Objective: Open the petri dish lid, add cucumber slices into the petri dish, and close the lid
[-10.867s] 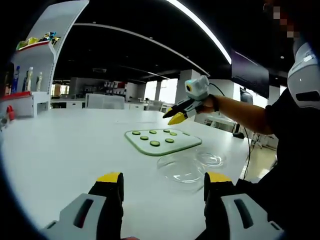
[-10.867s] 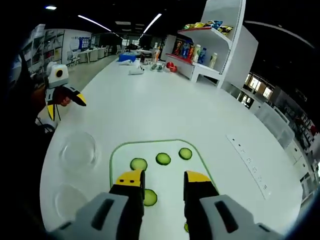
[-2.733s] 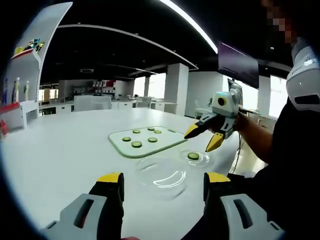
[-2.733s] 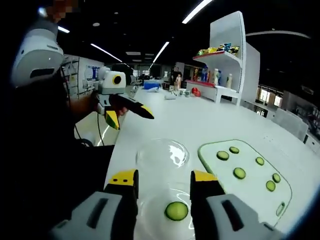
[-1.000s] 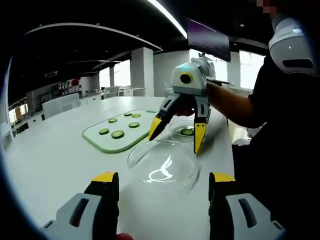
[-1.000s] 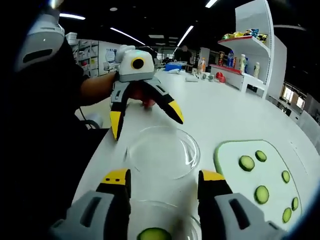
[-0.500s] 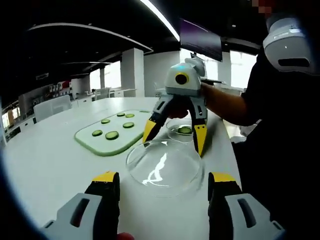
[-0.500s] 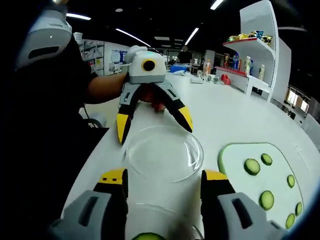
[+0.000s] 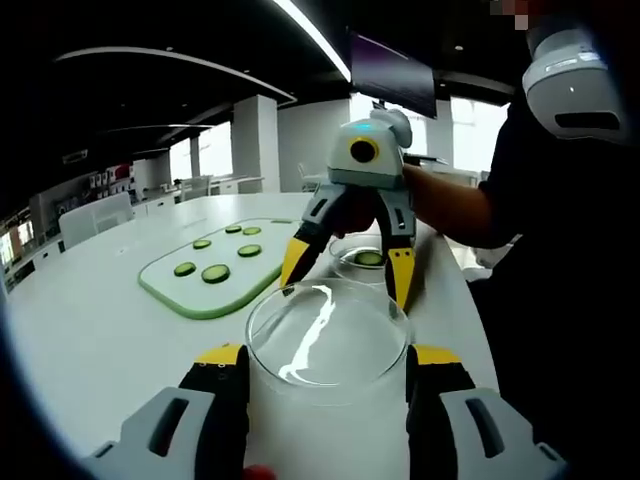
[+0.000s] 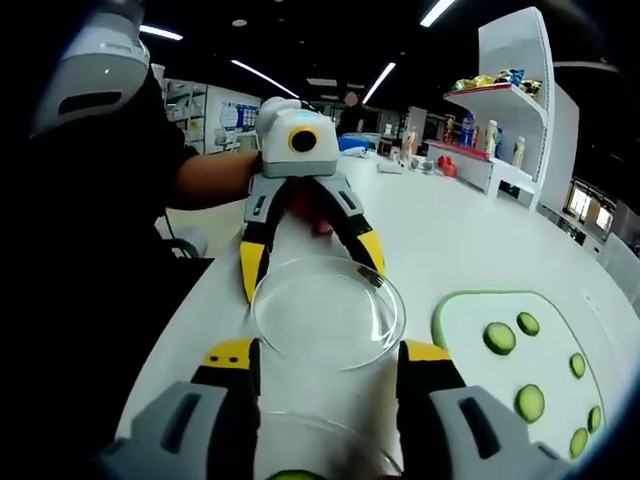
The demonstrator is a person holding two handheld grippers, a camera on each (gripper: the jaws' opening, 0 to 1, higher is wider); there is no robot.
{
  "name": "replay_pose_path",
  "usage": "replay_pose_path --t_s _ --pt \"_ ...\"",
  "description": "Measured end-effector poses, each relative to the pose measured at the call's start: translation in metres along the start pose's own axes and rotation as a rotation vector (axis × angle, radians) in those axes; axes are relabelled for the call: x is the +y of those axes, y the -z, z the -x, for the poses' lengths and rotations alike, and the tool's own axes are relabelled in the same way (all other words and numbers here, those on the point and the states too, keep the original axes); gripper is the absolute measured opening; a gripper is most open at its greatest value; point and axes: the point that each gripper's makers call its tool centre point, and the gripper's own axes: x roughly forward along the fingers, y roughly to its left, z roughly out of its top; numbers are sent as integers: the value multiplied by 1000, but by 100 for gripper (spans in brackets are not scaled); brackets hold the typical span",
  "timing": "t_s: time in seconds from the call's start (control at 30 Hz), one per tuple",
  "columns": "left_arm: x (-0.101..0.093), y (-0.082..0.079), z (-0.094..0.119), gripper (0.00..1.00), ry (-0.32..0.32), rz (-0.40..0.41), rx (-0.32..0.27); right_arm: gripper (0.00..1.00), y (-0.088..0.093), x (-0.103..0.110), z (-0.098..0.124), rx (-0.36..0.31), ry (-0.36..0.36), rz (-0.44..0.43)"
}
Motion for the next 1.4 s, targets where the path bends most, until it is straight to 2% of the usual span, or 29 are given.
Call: replay_pose_path --t_s 0.73,1.03,1.13,1.4 --pt "1 -7 2 62 -24 -30 -14 53 -8 1 2 -18 3 26" --pt "1 -12 -4 62 -23 -60 -34 53 -15 0 20 -19 30 43" --pt "-7 -27 -4 62 -19 -67 -39 53 -16 1 27 -20 38 46" --pt "-10 -26 -11 62 4 -94 -43 53 -13 4 50 -12 73 49"
